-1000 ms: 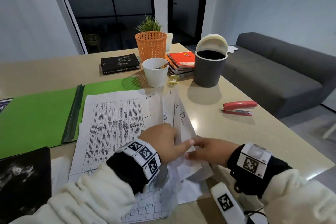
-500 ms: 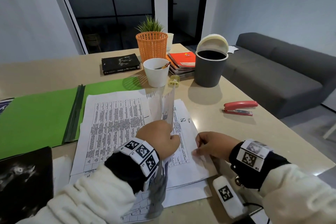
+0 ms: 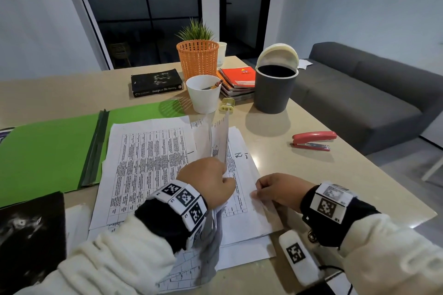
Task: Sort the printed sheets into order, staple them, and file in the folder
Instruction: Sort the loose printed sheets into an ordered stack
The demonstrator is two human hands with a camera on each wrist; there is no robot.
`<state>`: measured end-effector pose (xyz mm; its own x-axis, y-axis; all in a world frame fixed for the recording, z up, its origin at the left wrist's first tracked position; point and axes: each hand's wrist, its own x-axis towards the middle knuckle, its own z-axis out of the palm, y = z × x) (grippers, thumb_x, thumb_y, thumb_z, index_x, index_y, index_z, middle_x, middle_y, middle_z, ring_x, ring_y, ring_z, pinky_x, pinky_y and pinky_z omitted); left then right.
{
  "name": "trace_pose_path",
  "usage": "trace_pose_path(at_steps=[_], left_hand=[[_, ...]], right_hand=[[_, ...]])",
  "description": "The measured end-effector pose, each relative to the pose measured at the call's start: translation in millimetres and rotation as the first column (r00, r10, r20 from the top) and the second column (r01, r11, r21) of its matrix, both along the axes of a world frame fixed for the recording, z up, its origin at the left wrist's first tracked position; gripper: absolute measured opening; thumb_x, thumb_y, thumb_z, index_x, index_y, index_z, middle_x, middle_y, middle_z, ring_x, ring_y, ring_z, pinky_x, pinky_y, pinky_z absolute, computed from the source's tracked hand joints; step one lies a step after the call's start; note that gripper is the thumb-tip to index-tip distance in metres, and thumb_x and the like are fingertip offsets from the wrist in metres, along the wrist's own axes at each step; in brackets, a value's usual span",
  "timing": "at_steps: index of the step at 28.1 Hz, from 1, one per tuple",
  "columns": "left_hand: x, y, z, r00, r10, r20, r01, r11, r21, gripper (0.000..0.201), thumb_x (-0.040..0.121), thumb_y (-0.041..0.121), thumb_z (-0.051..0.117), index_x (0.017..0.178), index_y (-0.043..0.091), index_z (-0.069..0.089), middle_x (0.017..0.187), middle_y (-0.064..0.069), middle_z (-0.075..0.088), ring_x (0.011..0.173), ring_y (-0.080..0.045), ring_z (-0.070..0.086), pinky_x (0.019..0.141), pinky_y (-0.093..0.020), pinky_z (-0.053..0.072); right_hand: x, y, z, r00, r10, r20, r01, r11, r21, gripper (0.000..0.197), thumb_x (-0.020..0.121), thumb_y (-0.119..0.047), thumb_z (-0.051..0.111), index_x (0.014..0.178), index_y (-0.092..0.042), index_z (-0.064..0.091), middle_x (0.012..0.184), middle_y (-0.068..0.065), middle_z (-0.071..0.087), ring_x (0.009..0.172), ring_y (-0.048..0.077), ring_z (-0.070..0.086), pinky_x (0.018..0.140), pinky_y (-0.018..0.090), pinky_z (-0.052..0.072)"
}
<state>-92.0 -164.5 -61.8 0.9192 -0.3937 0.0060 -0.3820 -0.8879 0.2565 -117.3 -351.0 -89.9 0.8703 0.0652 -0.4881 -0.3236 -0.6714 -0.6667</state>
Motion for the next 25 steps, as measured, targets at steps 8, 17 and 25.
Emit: trace_pose_path(at_steps=[8, 17, 25], left_hand=[[-6, 0, 1, 0.983, -0.176, -0.042, 0.176, 0.984, -0.004, 0.013, 0.085, 0.029, 0.046, 0.077, 0.019, 0.049, 0.076, 0.005, 0.050, 0.072, -0.018, 0.049, 0.058, -0.025, 0.035], [-3, -2, 2, 0.958, -0.229, -0.173, 0.247, 0.965, 0.092, 0.032, 0.092, 0.037, 0.038, 0.113, 0.036, 0.062, 0.088, 0.010, 0.049, 0.093, -0.015, 0.054, 0.072, -0.027, 0.040], [-4, -4, -2, 0.940, -0.250, -0.230, 0.301, 0.928, 0.219, 0.035, 0.094, 0.040, 0.029, 0.111, 0.039, 0.060, 0.083, 0.008, 0.036, 0.100, -0.019, 0.052, 0.073, -0.030, 0.036]], right_hand=[[-3, 3, 1, 0.997, -0.016, 0.079, 0.019, 0.999, -0.034, 0.028, 0.081, -0.018, 0.068, 0.092, -0.027, 0.044, 0.079, -0.001, 0.057, 0.064, 0.013, 0.051, 0.061, 0.024, 0.042], [-4, 8, 10, 0.998, 0.004, 0.060, -0.006, 0.999, 0.043, 0.020, 0.096, -0.029, 0.049, 0.092, -0.032, 0.068, 0.090, -0.015, 0.065, 0.080, -0.005, 0.058, 0.071, 0.012, 0.040], [-5, 11, 14, 0.997, 0.081, 0.005, -0.080, 0.994, -0.070, 0.030, 0.087, -0.059, 0.049, 0.103, -0.039, 0.066, 0.112, -0.013, 0.064, 0.107, 0.008, 0.055, 0.083, 0.022, 0.035]])
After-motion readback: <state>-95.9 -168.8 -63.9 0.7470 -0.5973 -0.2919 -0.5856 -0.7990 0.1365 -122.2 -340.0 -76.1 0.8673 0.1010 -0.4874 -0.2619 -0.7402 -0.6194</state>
